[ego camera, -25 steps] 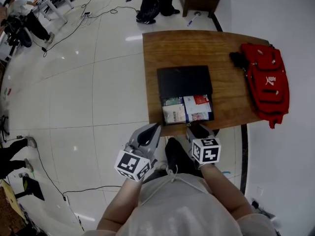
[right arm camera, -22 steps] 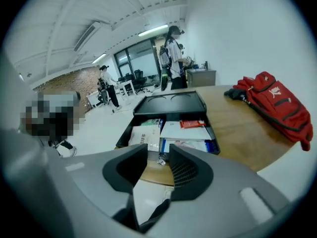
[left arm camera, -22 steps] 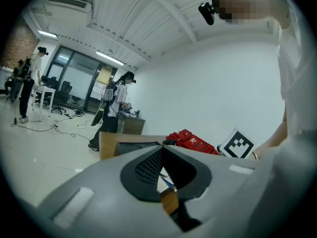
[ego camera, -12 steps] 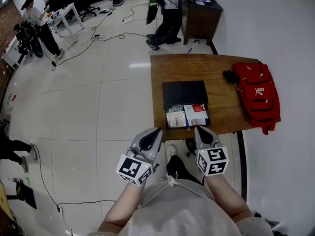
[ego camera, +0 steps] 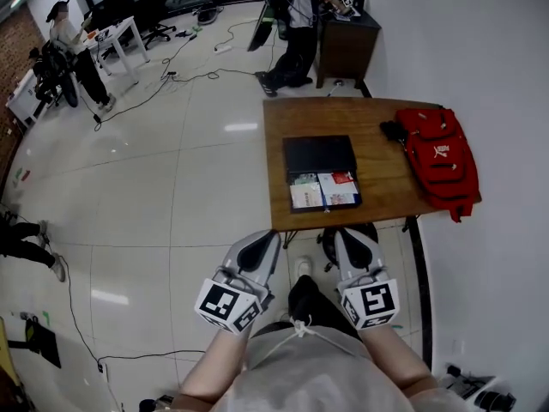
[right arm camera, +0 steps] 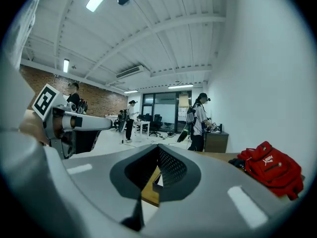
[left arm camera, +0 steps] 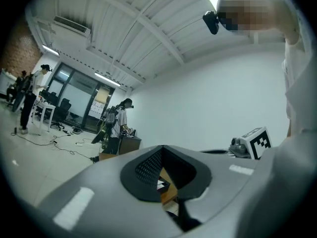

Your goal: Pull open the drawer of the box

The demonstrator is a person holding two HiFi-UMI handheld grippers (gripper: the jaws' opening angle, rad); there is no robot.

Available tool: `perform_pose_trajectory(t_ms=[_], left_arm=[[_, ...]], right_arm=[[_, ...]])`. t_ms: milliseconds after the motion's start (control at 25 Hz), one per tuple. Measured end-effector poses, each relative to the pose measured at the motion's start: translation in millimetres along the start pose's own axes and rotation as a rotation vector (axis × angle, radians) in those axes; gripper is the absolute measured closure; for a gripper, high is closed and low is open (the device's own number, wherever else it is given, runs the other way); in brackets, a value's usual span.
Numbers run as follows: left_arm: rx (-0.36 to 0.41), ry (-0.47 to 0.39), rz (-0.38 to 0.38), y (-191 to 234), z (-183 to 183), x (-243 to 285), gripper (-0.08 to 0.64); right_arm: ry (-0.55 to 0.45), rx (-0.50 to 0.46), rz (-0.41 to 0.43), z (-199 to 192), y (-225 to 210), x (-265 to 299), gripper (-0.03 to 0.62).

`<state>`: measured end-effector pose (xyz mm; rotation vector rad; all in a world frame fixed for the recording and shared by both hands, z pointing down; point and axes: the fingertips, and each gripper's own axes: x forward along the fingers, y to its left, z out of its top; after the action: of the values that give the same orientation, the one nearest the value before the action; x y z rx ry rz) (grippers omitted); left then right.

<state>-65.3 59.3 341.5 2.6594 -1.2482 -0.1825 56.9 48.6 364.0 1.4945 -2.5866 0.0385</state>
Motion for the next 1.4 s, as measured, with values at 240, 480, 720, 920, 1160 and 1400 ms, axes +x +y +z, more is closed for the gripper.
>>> perform_pose_trajectory(t_ms=[240, 480, 720, 920, 1160, 1400], left_arm=[[-0.001, 0.026, 0.019, -18.7, -14.3, -9.3, 0.557], [0.035, -0.003, 0.078, -25.4, -1.7, 1.1, 0.557], [0.067, -0.002, 0.090, -50.4, -7.3, 8.7, 0.557], [0.064, 0.002, 0.114, -62.4, -11.9, 9.9, 0.556], [0.064, 0.010, 0.127, -70.7, -18.2, 12.1, 0.557], [0.065, 0.013, 0.123, -74.9, -20.2, 16.4, 0.557]], right_arm=[[0.015, -0.007, -0.005, -8.3, -2.1, -23.6, 0.584], [0.008, -0.036, 0.033, -4.5, -15.8, -32.0, 0.584], [0.001, -0.043, 0.085, -0.1, -25.7, -45.9, 0.586], [0.006, -0.039, 0.097, -2.8, -33.1, -52.8, 0.586], [0.004, -0.009, 0.106, -5.6, -37.8, -55.6, 0.586], [0.009, -0.007, 0.104, -8.6, -45.0, -56.6, 0.586]])
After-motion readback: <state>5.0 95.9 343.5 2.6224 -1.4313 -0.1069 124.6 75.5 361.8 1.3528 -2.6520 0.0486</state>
